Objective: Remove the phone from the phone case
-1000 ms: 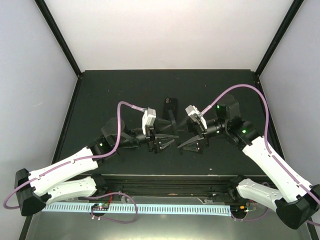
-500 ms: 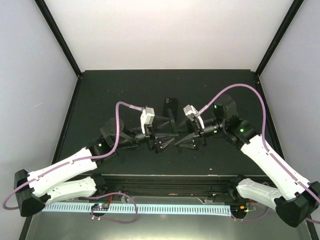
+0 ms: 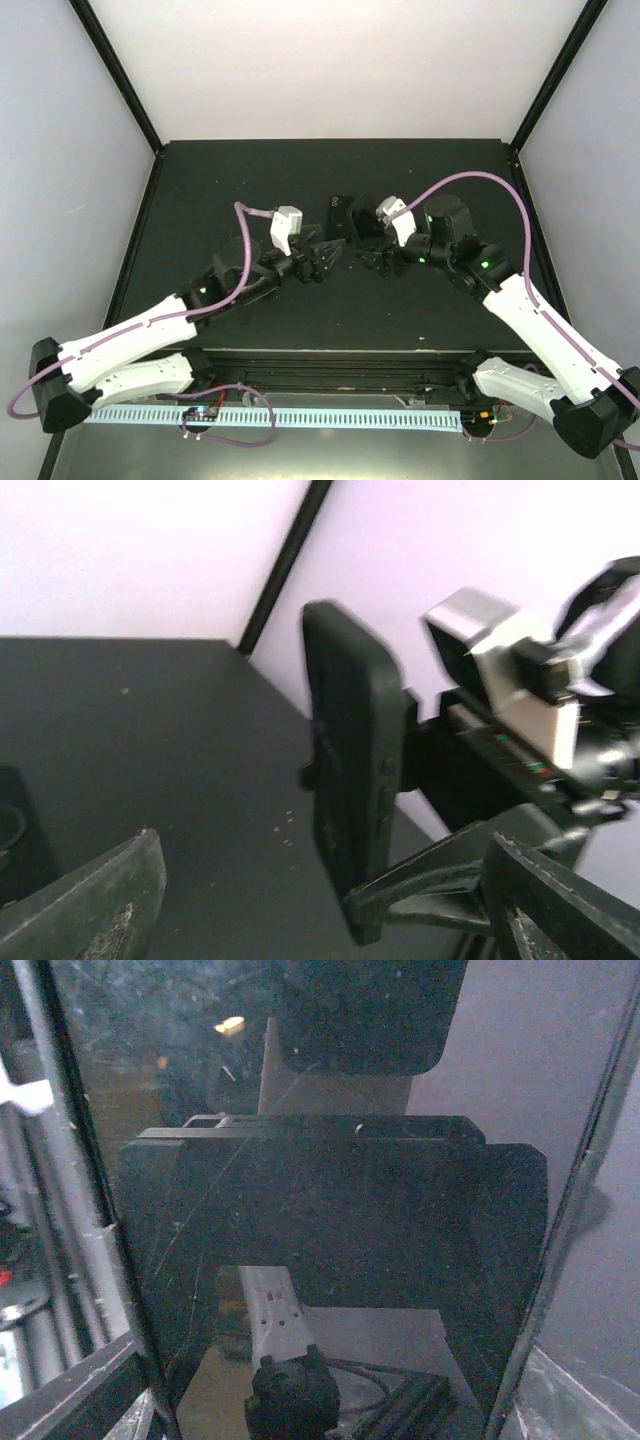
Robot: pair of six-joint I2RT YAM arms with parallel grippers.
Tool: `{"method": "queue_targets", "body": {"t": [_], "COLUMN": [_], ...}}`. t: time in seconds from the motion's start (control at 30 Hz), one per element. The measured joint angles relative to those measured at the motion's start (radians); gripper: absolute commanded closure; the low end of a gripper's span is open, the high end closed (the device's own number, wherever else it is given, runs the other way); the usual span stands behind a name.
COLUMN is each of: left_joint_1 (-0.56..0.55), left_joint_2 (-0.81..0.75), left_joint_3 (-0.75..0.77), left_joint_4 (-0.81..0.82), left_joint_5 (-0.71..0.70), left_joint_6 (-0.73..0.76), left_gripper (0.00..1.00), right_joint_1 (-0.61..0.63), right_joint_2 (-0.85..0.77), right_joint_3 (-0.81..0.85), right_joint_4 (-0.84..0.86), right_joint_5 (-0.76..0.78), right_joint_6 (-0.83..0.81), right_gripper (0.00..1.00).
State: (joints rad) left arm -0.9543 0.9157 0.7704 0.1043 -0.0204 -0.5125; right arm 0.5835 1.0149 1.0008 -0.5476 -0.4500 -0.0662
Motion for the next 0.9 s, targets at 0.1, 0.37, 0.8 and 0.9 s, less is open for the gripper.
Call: {"method": "queue_targets", "body": {"t": [0.1,0.37,0.8,0.9], "left_joint_1": [0.0,0.001,0.004,0.006], "left_joint_2": [0.082,0.294,0.438,0.467], "left_joint_3": [0.016,0.17,0.301,0.323], "left_joint_4": [-0.003,0.018,0.024,0.024], "left_joint_5": [-0.042,-0.084,-0.074,-0.059], "left_joint_6": [-0.031,-0.073,-0.091,-0.092], "left_gripper": [0.22,0.42,0.66,0.75], "right_joint_1": [0.0,0.0,0.0,0.0], "right_joint_2": [0.0,0.0,0.0,0.0], "right_joint_3": [-0.006,-0.007,-0.007,-0.007], "right_joint_4": [-0.002,-0.002,-0.002,-0.002], "right_joint_5": [0.102,0.215,0.252,0.255], "right_joint_6": [-0.001,-0.007,-0.008,-0.01], "right_gripper": [0.46,0.46,0.46,0.46]}}
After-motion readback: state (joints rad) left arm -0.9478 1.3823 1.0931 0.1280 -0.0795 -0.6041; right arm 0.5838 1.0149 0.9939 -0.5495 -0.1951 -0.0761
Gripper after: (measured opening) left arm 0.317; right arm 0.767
